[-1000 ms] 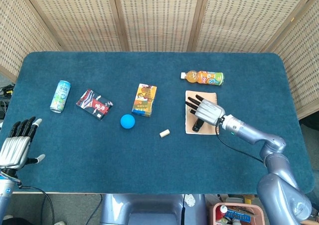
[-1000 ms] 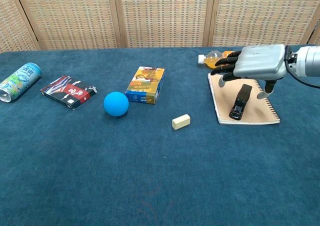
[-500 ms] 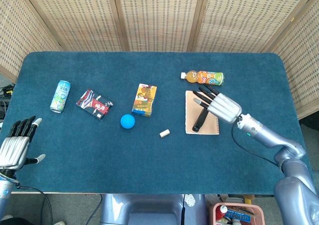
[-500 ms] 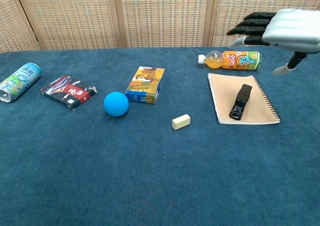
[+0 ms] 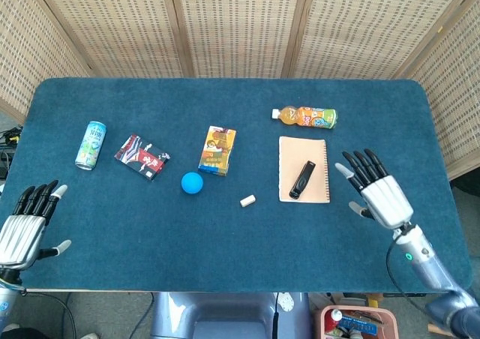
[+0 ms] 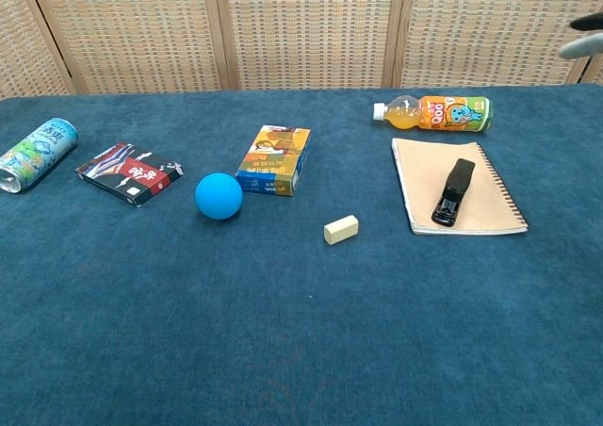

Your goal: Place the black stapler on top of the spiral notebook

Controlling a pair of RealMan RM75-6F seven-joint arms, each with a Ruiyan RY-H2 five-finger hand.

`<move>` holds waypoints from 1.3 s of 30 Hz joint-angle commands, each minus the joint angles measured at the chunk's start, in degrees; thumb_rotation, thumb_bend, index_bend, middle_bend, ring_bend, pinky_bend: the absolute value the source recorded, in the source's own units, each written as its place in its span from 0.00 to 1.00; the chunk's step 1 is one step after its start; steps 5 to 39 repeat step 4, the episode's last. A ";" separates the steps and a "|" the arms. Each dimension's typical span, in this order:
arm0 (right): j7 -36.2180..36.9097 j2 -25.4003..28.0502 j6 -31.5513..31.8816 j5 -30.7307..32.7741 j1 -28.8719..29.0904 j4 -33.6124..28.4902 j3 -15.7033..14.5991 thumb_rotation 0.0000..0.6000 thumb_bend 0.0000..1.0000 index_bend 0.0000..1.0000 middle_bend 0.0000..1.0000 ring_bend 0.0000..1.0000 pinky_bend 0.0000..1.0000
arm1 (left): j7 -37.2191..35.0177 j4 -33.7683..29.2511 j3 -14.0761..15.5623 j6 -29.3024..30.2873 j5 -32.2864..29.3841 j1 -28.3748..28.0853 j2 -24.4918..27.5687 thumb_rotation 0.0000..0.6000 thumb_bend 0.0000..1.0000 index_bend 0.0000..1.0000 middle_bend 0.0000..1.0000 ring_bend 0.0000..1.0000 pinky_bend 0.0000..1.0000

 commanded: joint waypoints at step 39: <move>-9.10 8.64 5.87 7.38 -14.11 -23.70 -2.02 1.00 0.00 0.00 0.00 0.00 0.00 | -0.03 0.85 0.95 2.70 2.87 1.34 -0.64 1.00 0.00 0.00 0.00 0.00 0.00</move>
